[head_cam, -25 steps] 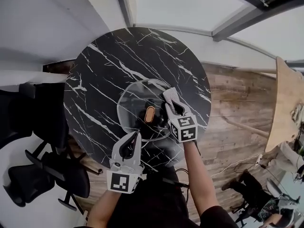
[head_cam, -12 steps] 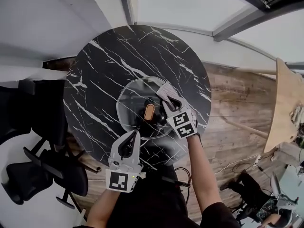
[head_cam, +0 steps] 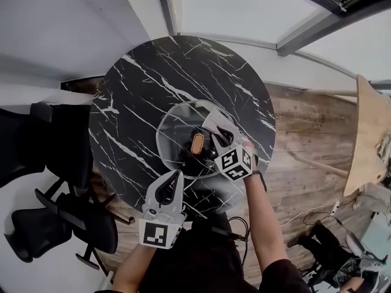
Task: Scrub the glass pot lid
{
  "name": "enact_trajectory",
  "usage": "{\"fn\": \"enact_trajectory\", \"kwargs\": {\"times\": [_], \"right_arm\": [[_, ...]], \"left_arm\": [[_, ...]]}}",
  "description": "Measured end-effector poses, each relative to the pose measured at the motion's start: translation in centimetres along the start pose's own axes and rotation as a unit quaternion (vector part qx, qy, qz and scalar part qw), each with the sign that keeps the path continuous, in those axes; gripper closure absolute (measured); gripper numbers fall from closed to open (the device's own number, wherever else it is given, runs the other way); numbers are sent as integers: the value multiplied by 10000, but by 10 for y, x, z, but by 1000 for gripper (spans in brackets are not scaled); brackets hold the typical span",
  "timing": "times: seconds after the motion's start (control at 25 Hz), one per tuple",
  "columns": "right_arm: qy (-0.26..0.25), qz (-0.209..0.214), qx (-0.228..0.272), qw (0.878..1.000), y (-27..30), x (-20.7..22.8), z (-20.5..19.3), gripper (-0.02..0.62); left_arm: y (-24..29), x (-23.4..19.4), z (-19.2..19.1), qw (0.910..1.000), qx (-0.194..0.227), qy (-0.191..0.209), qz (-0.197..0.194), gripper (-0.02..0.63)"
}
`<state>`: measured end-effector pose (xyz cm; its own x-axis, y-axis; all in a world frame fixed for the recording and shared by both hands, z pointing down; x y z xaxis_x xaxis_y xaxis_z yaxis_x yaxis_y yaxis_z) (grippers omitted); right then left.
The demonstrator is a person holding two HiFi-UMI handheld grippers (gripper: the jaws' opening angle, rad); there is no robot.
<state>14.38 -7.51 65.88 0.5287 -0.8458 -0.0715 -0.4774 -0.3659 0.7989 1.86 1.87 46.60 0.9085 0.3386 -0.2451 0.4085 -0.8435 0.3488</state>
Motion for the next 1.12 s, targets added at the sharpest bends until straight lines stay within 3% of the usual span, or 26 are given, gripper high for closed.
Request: {"fn": "enact_trajectory", "kwargs": {"times": [0.32,1.12], "right_arm": [[-119,-49,-106,9999,-5,-16,-4,515],[474,-551,-347,9968,-28,-57,-33,515]], "left_arm": [[-8,-2,0,10000,15,0,-35,603],[-32,-14,1,9991,84,-34,-415,603]]}}
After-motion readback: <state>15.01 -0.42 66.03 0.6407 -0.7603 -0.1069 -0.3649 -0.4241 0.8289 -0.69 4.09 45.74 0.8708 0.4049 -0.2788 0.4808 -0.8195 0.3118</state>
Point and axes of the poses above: the fingertips, and each gripper's own axes: y forward along the fingers, x to its right, z out of its top, the point moved 3 cm from there along -y, backward along the fingers
